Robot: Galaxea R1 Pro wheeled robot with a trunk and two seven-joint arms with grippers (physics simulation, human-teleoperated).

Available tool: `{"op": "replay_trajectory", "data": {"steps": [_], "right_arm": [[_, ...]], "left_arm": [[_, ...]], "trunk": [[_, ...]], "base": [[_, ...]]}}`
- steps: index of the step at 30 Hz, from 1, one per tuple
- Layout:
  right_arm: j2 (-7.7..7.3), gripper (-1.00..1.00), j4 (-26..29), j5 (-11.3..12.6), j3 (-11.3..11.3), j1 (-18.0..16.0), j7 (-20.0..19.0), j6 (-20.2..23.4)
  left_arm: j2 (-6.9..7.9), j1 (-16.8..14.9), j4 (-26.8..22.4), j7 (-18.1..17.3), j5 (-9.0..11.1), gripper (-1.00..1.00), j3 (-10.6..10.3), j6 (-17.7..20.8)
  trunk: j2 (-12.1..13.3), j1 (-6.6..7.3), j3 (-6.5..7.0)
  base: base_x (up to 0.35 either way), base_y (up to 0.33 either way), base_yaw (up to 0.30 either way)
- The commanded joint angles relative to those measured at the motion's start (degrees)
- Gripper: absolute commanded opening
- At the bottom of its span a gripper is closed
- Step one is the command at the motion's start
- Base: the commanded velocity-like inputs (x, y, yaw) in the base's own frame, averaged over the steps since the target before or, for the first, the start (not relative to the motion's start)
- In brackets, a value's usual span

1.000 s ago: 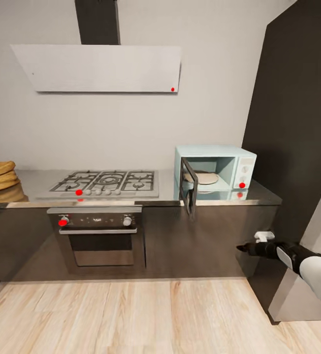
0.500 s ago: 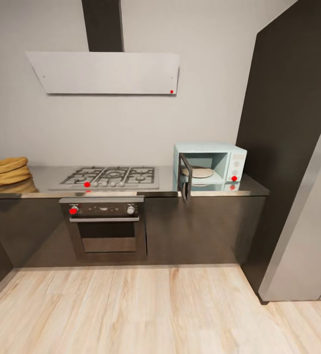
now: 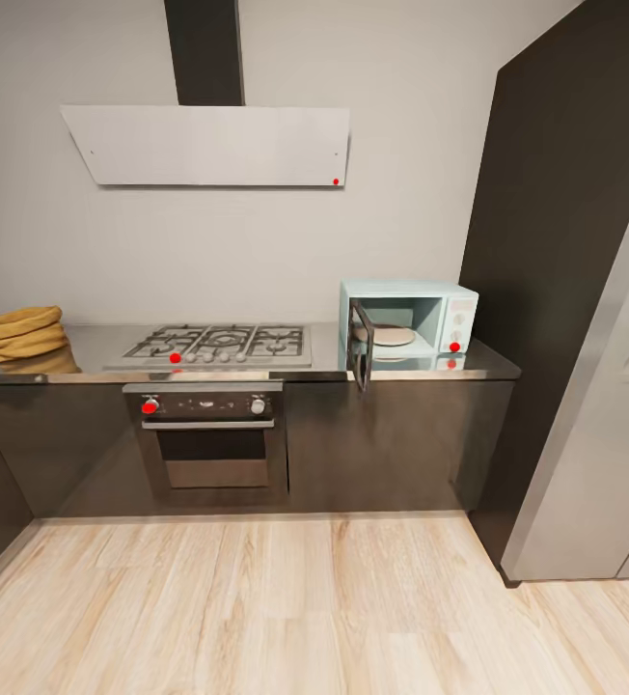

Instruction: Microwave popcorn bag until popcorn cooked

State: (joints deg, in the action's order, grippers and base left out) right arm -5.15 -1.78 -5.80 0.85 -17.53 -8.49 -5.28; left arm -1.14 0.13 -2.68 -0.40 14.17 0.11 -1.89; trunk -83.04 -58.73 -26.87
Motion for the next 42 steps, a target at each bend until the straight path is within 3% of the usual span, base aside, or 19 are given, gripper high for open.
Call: {"op": "replay_trajectory", "data": {"steps": [1, 10, 42], "right_arm": [[-0.16, 1.0, -0.26, -0.38, 0.23, 0.2, 0.43, 0.07], [-0.37, 1.0, -0.25, -0.22, 0.47, 3.71, 1.44, 2.36], [-0.05, 1.0, -0.26, -0.7, 0.42, 3.75, 3.92, 2.2]], "left_arm": [[-0.02, 0.0, -0.05, -0.04, 0.4, 1.0, -0.02, -0.08], [-0.08, -0.03, -0.05, 0.15, 0.42, 1.0, 0.14, -0.13], [-0.05, -0.01, -0.05, 0.16, 0.42, 1.0, 0.15, -0.09]], "trunk": [[-0.03, 0.0, -0.05], [-0.03, 0.0, -0.05], [-0.03, 0.0, -0.05]], "base": [[0.0, 0.0, 0.0], [0.0, 0.0, 0.134], [0.0, 0.0, 0.268]]}}
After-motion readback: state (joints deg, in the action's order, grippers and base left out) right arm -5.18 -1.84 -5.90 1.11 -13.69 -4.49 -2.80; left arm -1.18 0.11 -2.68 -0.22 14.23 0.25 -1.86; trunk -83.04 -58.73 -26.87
